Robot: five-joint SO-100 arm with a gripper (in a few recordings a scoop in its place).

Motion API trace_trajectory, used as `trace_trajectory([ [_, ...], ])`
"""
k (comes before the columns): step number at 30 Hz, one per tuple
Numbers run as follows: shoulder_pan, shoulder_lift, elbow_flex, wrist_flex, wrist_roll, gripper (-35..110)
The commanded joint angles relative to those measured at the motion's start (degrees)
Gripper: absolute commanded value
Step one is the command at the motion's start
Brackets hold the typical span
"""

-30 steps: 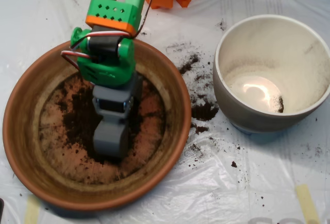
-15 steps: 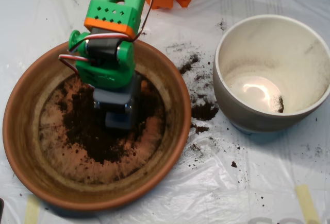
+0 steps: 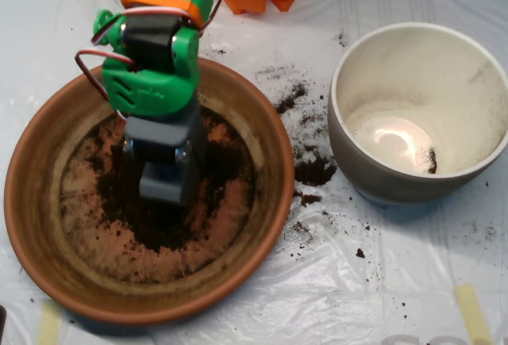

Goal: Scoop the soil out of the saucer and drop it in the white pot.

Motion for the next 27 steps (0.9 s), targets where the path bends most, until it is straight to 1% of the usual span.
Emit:
trace_trajectory([
  [1, -1.76, 15.12, 2.99, -1.23, -2.46, -1],
  [7, -7.12, 28.04, 8.09, 1.41, -4.48, -1],
  [13, -14.06, 35.68, 5.01, 8.44, -5.10, -1],
  [19, -21.88, 36.47, -3.78, 16.35, -3.16, -1],
  [27, -33.75, 32.70, -12.39, 21.45, 0.09, -1],
])
